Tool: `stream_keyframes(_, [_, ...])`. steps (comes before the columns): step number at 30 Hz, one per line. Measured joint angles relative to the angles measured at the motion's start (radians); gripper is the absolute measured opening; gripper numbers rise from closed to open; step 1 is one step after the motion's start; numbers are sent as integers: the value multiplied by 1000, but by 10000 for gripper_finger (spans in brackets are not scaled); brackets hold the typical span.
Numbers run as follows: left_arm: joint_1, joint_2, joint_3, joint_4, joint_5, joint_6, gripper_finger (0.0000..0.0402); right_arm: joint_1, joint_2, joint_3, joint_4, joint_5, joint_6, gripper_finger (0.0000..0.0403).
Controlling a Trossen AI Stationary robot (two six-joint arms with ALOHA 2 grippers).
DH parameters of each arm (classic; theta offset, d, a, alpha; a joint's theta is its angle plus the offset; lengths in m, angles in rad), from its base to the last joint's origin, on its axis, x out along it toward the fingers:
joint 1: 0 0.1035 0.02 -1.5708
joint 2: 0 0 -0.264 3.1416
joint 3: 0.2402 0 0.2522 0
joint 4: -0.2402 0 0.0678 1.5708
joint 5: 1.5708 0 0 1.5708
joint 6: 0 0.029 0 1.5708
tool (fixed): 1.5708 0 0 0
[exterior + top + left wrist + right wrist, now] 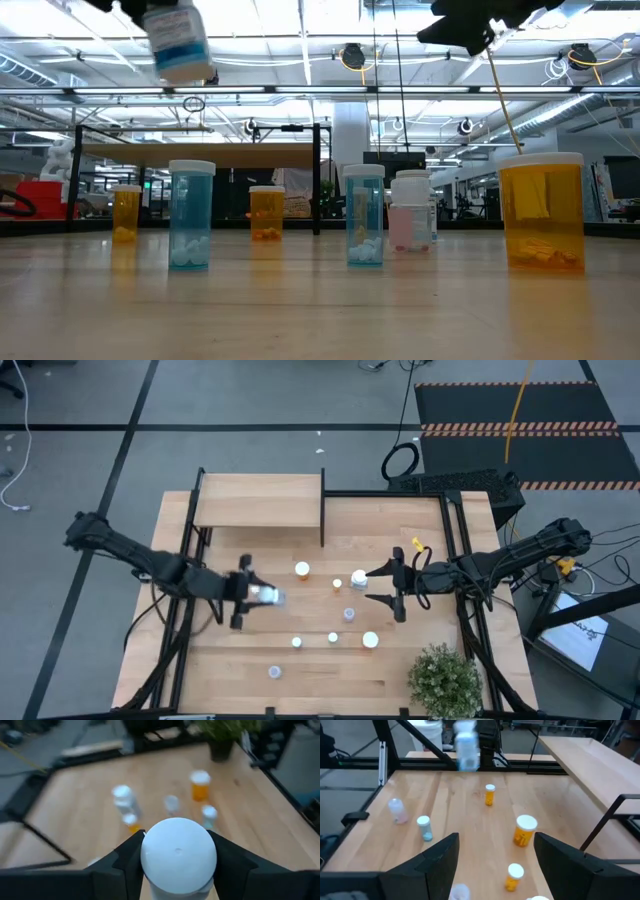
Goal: Pick and place medicine bottles onto shelf by color
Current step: Put the bottom white pill bottle on the shelf
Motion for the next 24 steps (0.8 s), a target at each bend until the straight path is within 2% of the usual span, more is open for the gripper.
stream_keyframes(5, [116, -65, 86, -168, 12, 45, 194, -1, 0, -59, 57, 2, -43, 254])
stream_keyframes(10, [221, -48, 235, -326, 12, 140, 182, -3, 0, -141, 191, 2, -24, 254])
stream_keyframes(16, [328, -39, 357, -390, 43, 276, 187, -3, 0, -224, 320, 1, -10, 254])
stream_keyframes(20, [405, -19, 422, -406, 46, 366, 192, -3, 0, -238, 336, 2, -11, 254])
stream_keyframes(24, [501, 23, 483, -423, 50, 441, 179, -3, 0, -239, 336, 1, -42, 254])
